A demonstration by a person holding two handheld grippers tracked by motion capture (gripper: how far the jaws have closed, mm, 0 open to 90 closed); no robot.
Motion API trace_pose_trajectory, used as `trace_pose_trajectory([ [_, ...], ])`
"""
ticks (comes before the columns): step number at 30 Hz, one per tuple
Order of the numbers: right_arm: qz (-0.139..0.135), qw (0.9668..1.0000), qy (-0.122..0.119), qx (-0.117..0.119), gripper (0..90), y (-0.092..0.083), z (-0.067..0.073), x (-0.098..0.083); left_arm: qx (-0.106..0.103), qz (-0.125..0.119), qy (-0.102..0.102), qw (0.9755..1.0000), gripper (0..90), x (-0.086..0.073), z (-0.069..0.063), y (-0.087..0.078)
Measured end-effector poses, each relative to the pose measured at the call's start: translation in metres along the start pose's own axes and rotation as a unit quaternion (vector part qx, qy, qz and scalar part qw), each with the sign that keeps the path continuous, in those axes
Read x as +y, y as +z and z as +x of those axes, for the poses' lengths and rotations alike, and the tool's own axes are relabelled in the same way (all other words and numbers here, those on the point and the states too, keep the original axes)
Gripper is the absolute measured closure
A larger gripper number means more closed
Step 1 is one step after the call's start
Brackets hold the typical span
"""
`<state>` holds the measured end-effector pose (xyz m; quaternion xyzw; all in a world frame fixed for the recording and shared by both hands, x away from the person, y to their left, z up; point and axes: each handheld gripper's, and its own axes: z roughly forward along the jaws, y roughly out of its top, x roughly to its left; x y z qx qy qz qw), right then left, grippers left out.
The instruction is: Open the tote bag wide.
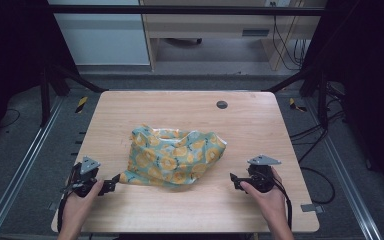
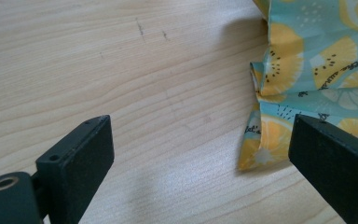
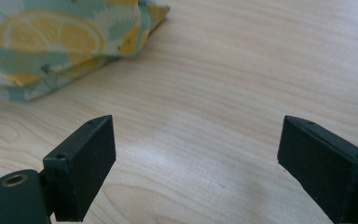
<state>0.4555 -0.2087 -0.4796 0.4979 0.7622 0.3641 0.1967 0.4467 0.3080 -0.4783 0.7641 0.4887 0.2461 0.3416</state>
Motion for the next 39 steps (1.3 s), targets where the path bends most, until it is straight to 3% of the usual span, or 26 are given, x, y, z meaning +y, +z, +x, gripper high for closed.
trace_pose_trajectory([
  [8, -0.021, 0.9995, -0.021, -0.005, 20.0, -0.017, 0.003, 0.032, -0.006, 0.007, 0.016, 0.9998, 6.5, 0.001, -0.006, 0.003],
  [12, -0.004, 0.9987, -0.052, 0.002, 22.1, -0.020, 0.012, 0.047, -0.001, 0.013, 0.025, 0.9996, 6.5, 0.001, -0.008, 0.004],
  [16, 0.001, 0.9979, -0.064, 0.010, 23.9, -0.025, 0.018, 0.068, 0.014, 0.022, 0.024, 0.9994, 6.7, 0.000, -0.007, 0.004],
  [19, 0.002, 0.9973, -0.072, 0.016, 24.9, -0.029, 0.022, 0.081, 0.012, 0.020, 0.018, 0.9996, 6.8, 0.000, -0.005, 0.004],
  [20, 0.002, 0.9967, -0.077, 0.024, 26.3, -0.032, 0.027, 0.094, 0.009, 0.015, 0.014, 0.9997, 6.8, 0.000, -0.004, 0.003],
  [25, -0.002, 0.9957, -0.085, 0.035, 29.8, -0.035, 0.036, 0.120, 0.008, 0.011, 0.018, 0.9997, 6.8, 0.001, -0.005, 0.003],
  [26, -0.004, 0.9954, -0.088, 0.038, 31.2, -0.035, 0.040, 0.132, 0.007, 0.008, 0.019, 0.9998, 6.7, 0.002, -0.006, 0.003],
  [30, -0.004, 0.9954, -0.082, 0.049, 34.2, -0.028, 0.045, 0.149, 0.006, 0.005, 0.021, 0.9998, 6.7, 0.003, -0.006, 0.002],
  [35, 0.001, 0.9953, -0.065, 0.071, 38.3, -0.011, 0.053, 0.163, 0.005, 0.003, 0.021, 0.9998, 6.7, 0.003, -0.005, 0.002],
  [39, 0.014, 0.9956, -0.059, 0.072, 41.4, 0.005, 0.057, 0.168, 0.005, 0.001, 0.019, 0.9998, 6.7, 0.004, -0.004, 0.002],
])
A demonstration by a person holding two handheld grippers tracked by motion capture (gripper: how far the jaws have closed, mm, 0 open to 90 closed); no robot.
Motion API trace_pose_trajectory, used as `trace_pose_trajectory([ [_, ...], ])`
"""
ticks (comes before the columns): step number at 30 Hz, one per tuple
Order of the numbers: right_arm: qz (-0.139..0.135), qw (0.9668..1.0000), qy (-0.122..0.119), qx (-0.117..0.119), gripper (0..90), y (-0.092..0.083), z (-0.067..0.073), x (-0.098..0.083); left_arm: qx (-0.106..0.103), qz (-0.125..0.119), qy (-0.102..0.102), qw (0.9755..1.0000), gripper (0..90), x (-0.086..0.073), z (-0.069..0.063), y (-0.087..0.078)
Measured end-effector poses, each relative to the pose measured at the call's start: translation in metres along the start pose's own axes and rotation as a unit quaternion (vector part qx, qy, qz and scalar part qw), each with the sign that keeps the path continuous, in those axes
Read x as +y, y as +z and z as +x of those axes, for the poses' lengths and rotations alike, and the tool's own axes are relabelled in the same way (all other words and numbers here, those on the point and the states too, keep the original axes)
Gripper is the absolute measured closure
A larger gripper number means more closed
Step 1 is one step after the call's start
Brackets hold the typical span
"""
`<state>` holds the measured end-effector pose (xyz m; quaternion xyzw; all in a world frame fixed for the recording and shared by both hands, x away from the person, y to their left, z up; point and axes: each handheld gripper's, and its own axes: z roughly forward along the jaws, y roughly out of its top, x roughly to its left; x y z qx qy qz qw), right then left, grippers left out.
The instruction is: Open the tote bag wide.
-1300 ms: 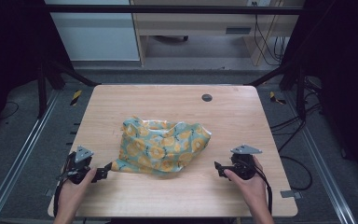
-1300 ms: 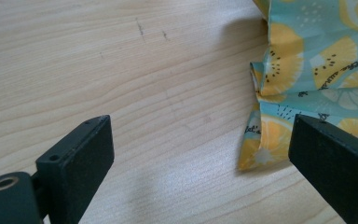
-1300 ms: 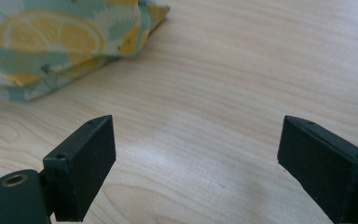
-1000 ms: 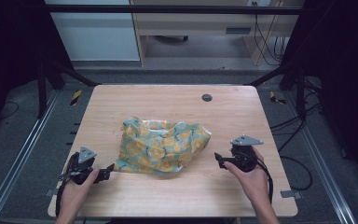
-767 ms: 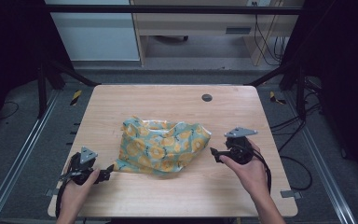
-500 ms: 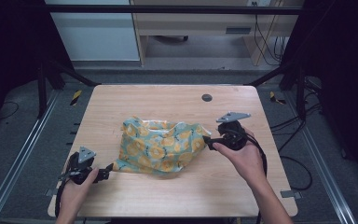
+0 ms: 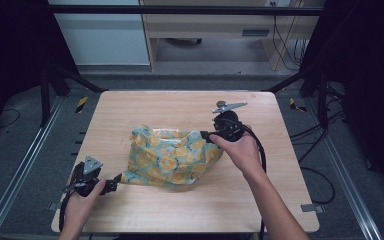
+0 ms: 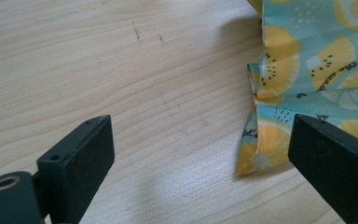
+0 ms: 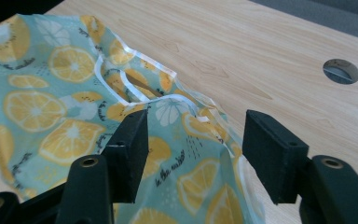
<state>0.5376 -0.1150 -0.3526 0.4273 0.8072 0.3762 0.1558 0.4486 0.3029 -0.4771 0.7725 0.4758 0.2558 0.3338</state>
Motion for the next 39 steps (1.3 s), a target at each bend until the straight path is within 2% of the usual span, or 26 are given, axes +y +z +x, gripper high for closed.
trace_pose_trajectory([
  [9, 0.030, 0.9994, 0.014, -0.004, 43.1, 0.026, 0.000, 0.000, -0.001, 0.000, 0.003, 1.0000, 6.7, 0.001, -0.001, 0.001],
  [10, 0.035, 0.9993, 0.009, -0.007, 45.9, 0.028, 0.000, -0.001, -0.001, -0.001, 0.002, 1.0000, 6.7, 0.001, -0.001, 0.001],
  [15, 0.053, 0.9986, -0.005, 0.000, 73.2, 0.030, 0.003, -0.002, -0.001, 0.000, 0.003, 1.0000, 6.7, 0.001, -0.001, 0.001],
  [16, 0.053, 0.9986, -0.005, 0.000, 73.2, 0.030, 0.003, -0.002, -0.001, 0.000, 0.003, 1.0000, 6.7, 0.001, -0.001, 0.001],
  [17, 0.049, 0.9987, -0.009, 0.004, 84.5, 0.029, 0.005, -0.002, 0.000, -0.001, 0.002, 1.0000, 6.7, 0.001, -0.001, 0.001],
  [19, 0.041, 0.9990, -0.013, 0.010, 88.9, 0.026, 0.007, -0.002, 0.000, -0.003, 0.001, 1.0000, 6.7, 0.001, -0.001, 0.001],
  [23, 0.022, 0.9993, -0.023, 0.018, 89.9, 0.018, 0.014, -0.002, 0.000, -0.003, 0.000, 1.0000, 6.7, 0.001, 0.000, 0.000],
  [29, -0.029, 0.9980, -0.041, 0.039, 90.0, -0.004, 0.028, -0.003, -0.002, -0.007, 0.000, 1.0000, 6.8, 0.002, -0.001, -0.001],
  [33, -0.061, 0.9952, -0.052, 0.056, 90.0, -0.022, 0.039, -0.003, -0.004, -0.009, 0.001, 0.9999, 6.9, 0.002, -0.002, -0.002],
  [36, -0.073, 0.9934, -0.057, 0.067, 90.0, -0.031, 0.045, -0.003, -0.005, -0.013, -0.001, 0.9999, 6.9, 0.003, -0.003, -0.003],
  [37, -0.080, 0.9916, -0.068, 0.075, 90.0, -0.039, 0.054, -0.005, -0.006, -0.016, -0.001, 0.9999, 7.0, 0.003, -0.004, -0.005],
  [39, -0.089, 0.9893, -0.079, 0.085, 90.0, -0.047, 0.062, -0.009, -0.007, -0.017, -0.002, 0.9998, 7.4, 0.004, -0.004, -0.005],
])
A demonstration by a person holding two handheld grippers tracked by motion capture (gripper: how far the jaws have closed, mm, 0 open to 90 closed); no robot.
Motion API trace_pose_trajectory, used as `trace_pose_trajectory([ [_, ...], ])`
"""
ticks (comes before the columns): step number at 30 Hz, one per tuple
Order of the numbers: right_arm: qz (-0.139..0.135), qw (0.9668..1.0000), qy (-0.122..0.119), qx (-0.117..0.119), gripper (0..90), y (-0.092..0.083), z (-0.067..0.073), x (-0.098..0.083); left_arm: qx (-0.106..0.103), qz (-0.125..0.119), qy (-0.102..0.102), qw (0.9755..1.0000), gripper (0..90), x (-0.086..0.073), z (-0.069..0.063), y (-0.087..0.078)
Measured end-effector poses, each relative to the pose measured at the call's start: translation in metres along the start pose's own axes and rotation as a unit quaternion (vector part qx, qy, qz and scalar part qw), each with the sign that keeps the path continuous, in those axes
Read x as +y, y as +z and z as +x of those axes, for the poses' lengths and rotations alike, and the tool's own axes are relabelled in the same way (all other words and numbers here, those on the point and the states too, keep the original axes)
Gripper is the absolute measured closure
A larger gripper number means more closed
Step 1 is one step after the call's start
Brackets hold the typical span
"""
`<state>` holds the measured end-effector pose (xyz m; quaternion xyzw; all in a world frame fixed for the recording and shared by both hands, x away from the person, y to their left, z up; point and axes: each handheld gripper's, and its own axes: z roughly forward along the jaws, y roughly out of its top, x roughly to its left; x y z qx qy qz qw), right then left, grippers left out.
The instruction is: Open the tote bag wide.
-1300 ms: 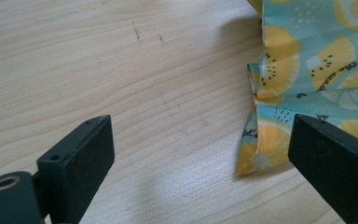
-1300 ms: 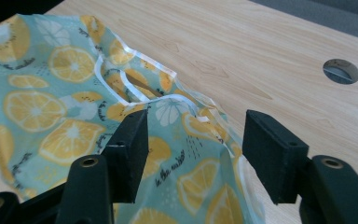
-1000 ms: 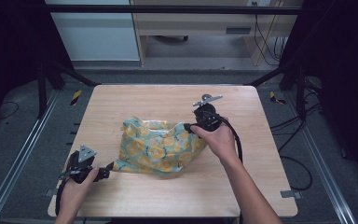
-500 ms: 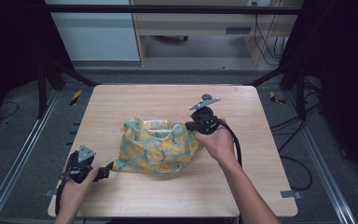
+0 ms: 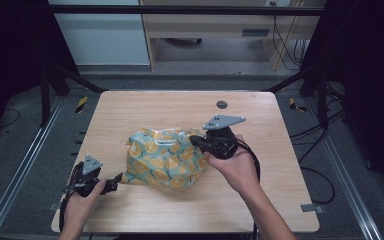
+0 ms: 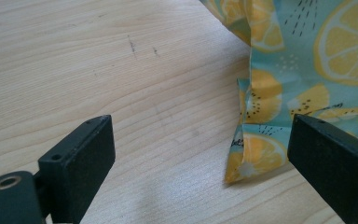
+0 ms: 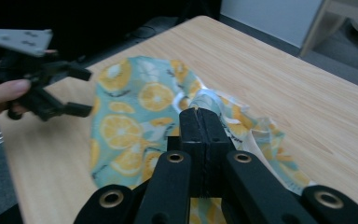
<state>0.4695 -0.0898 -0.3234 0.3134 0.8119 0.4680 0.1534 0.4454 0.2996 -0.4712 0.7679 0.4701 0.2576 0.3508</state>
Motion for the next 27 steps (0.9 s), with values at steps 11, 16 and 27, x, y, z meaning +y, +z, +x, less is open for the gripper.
trace_pose_trajectory([
  [11, -0.007, 0.9989, -0.021, 0.042, 90.0, -0.018, 0.041, -0.035, -0.001, -0.020, 0.002, 0.9998, 8.5, 0.006, -0.002, -0.012],
  [16, 0.003, 0.9985, -0.022, 0.050, 90.0, -0.015, 0.048, -0.061, -0.006, -0.039, 0.014, 0.9991, 10.4, 0.017, -0.008, -0.024],
  [27, 0.009, 0.9975, -0.012, 0.069, 90.0, -0.007, 0.044, -0.090, -0.040, -0.059, 0.040, 0.9966, 12.3, 0.069, -0.023, -0.027],
])
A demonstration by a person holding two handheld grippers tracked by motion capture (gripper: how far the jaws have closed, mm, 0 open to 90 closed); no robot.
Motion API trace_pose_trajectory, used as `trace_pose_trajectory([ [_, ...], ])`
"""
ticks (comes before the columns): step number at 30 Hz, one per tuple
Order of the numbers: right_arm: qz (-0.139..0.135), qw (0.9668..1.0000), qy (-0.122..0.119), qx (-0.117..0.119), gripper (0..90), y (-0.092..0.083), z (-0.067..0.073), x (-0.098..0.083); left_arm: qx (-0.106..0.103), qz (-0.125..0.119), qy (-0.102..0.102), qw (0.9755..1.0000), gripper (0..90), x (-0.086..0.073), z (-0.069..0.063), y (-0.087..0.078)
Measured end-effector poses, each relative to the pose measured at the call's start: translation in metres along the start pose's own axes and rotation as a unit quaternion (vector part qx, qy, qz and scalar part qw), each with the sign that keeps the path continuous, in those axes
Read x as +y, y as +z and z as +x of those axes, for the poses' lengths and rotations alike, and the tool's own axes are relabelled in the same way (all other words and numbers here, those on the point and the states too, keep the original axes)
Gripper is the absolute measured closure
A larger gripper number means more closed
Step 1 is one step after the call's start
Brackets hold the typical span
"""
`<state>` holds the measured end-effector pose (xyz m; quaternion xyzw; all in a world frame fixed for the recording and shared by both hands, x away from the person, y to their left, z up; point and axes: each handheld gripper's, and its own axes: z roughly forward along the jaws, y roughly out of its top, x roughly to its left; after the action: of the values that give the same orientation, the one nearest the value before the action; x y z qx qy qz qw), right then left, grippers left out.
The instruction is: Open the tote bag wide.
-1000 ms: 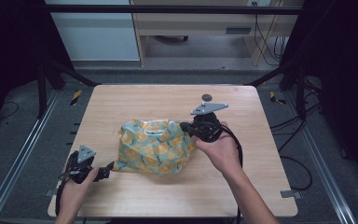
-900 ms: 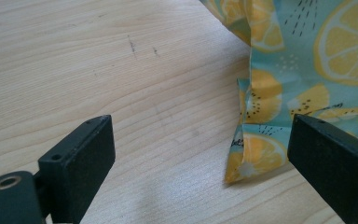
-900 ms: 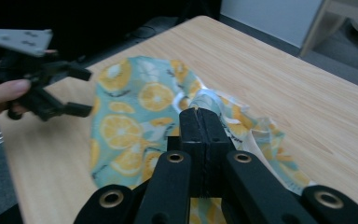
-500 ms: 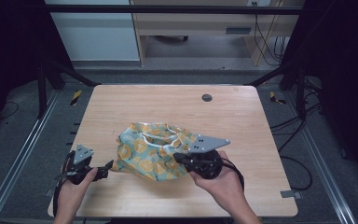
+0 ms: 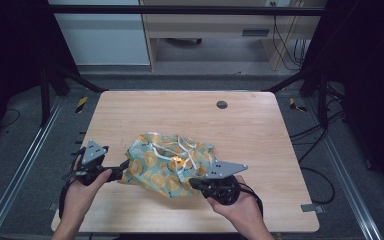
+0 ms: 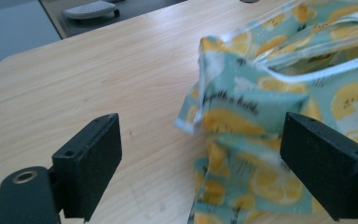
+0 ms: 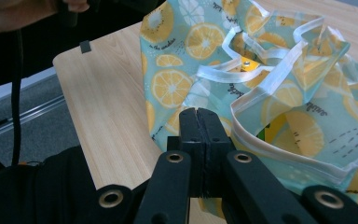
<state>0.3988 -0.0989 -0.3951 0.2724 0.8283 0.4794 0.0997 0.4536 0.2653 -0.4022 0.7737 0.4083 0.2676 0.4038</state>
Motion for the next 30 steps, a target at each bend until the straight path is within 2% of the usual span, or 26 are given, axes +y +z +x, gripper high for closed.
trace_pose_trajectory([
  [3, -0.002, 1.0000, 0.005, 0.003, 90.0, 0.002, -0.002, -0.003, -0.008, 0.007, 0.009, 0.9999, 12.3, 0.013, -0.001, 0.007],
  [5, -0.004, 0.9999, 0.008, 0.006, 89.9, 0.004, -0.004, -0.008, -0.012, 0.026, 0.026, 0.9992, 12.3, 0.027, -0.002, 0.019],
  [6, -0.004, 0.9999, 0.008, 0.006, 89.9, 0.004, -0.004, -0.008, -0.012, 0.026, 0.026, 0.9992, 12.4, 0.027, -0.002, 0.019],
  [8, -0.006, 0.9999, 0.009, 0.003, 89.8, 0.006, -0.005, -0.012, -0.012, 0.042, 0.036, 0.9984, 13.0, 0.035, -0.001, 0.028],
  [10, -0.007, 0.9999, 0.012, 0.003, 89.8, 0.009, -0.007, -0.018, -0.011, 0.043, 0.026, 0.9987, 14.5, 0.045, 0.002, 0.039],
  [12, -0.007, 0.9999, 0.013, 0.004, 89.8, 0.010, -0.008, -0.020, -0.010, 0.041, 0.023, 0.9988, 15.1, 0.050, 0.003, 0.041],
  [15, -0.010, 0.9997, 0.019, 0.007, 89.8, 0.012, -0.009, -0.030, -0.017, 0.036, 0.011, 0.9992, 15.3, 0.065, 0.005, 0.046],
  [19, -0.010, 0.9996, 0.024, 0.010, 89.8, 0.012, -0.011, -0.036, -0.014, 0.050, 0.016, 0.9985, 16.3, 0.068, 0.003, 0.055],
  [20, -0.006, 0.9996, 0.026, 0.011, 89.8, 0.013, -0.011, -0.039, -0.022, 0.067, 0.014, 0.9974, 18.2, 0.066, 0.002, 0.063],
  [21, -0.005, 0.9995, 0.027, 0.013, 89.8, 0.013, -0.011, -0.040, -0.022, 0.067, 0.014, 0.9974, 20.0, 0.066, 0.002, 0.063],
  [22, -0.003, 0.9995, 0.027, 0.014, 89.8, 0.013, -0.011, -0.041, -0.031, 0.089, 0.015, 0.9954, 21.3, 0.064, -0.001, 0.072],
  [24, -0.002, 0.9995, 0.026, 0.015, 89.9, 0.014, -0.011, -0.041, -0.032, 0.097, 0.019, 0.9946, 22.7, 0.063, -0.002, 0.075],
  [27, 0.000, 0.9996, 0.026, 0.013, 89.8, 0.014, -0.011, -0.043, -0.048, 0.116, 0.024, 0.9918, 37.6, 0.060, -0.011, 0.081],
  [28, -0.001, 0.9995, 0.027, 0.014, 89.9, 0.014, -0.011, -0.044, -0.048, 0.116, 0.024, 0.9918, 43.2, 0.060, -0.011, 0.081],
  [29, -0.001, 0.9995, 0.027, 0.014, 89.9, 0.014, -0.011, -0.044, -0.046, 0.115, 0.027, 0.9919, 43.2, 0.060, -0.013, 0.080],
  [30, -0.001, 0.9995, 0.028, 0.013, 89.8, 0.013, -0.011, -0.044, -0.048, 0.115, 0.026, 0.9919, 49.2, 0.060, -0.014, 0.079],
])
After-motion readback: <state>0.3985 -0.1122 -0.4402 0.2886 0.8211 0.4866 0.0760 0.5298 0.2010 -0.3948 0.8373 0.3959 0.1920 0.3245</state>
